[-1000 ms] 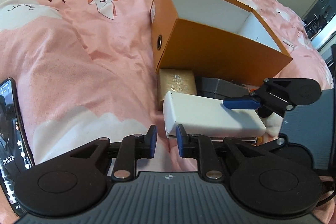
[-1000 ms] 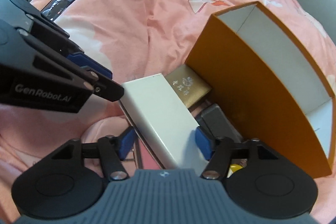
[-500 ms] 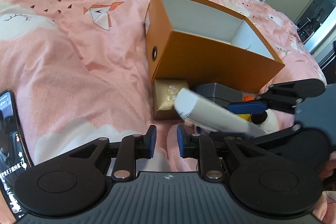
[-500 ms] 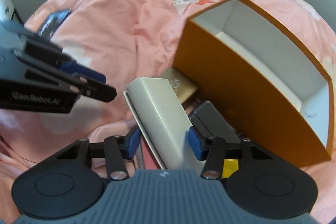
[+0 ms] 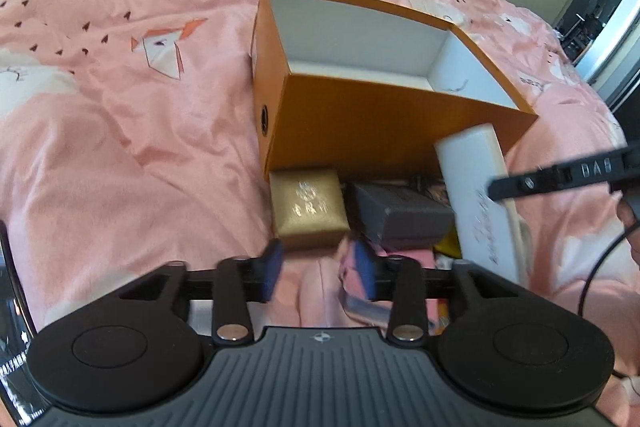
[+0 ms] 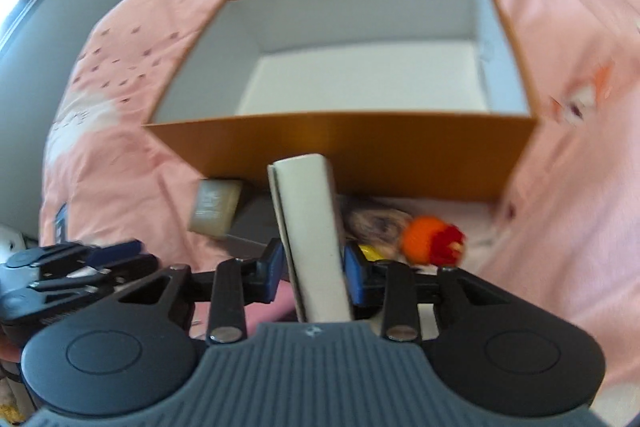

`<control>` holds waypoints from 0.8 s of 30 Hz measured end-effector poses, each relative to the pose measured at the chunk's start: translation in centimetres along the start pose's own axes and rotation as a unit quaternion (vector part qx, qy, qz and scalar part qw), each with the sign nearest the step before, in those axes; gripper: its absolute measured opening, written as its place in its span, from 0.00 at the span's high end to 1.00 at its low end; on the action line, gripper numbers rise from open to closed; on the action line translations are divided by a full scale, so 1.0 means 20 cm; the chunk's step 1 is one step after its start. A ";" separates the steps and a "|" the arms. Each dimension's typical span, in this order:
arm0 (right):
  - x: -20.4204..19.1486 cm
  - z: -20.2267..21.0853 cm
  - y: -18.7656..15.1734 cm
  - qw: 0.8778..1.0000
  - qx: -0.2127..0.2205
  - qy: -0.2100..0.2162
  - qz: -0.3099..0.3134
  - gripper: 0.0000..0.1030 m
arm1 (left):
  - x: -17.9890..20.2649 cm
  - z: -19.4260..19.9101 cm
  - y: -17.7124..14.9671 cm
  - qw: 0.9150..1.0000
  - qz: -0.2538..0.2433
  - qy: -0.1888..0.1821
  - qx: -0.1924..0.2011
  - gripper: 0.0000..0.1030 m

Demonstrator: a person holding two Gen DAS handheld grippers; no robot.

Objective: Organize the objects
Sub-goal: 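Grasp the small gold box with the left gripper while the right gripper holds the white box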

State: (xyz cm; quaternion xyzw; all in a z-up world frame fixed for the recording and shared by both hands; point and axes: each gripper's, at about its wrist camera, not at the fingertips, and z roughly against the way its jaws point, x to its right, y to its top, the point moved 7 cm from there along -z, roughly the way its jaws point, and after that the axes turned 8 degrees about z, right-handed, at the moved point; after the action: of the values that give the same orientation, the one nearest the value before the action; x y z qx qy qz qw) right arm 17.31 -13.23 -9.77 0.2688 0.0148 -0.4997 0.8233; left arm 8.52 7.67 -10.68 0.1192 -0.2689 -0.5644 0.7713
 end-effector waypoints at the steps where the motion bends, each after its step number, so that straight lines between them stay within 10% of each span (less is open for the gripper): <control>1: 0.03 0.00 -0.01 1.000 0.001 -0.011 -0.004 0.70 | 0.00 -0.02 0.01 1.000 0.001 0.002 0.000 0.49; 7: 0.13 0.01 -0.07 0.999 0.005 -0.008 -0.033 0.61 | 0.01 -0.16 0.07 1.000 0.002 0.029 -0.005 0.33; 24: 0.06 0.02 -0.18 1.000 -0.007 -0.028 0.012 0.54 | 0.03 -0.43 0.07 0.997 -0.018 0.055 -0.058 0.28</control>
State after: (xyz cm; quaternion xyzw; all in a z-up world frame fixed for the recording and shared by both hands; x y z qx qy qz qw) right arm 14.86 -15.66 -11.29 0.2490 -0.0081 -0.4972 0.8311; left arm 14.53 6.64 -17.00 0.1100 -0.1905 -0.5853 0.7804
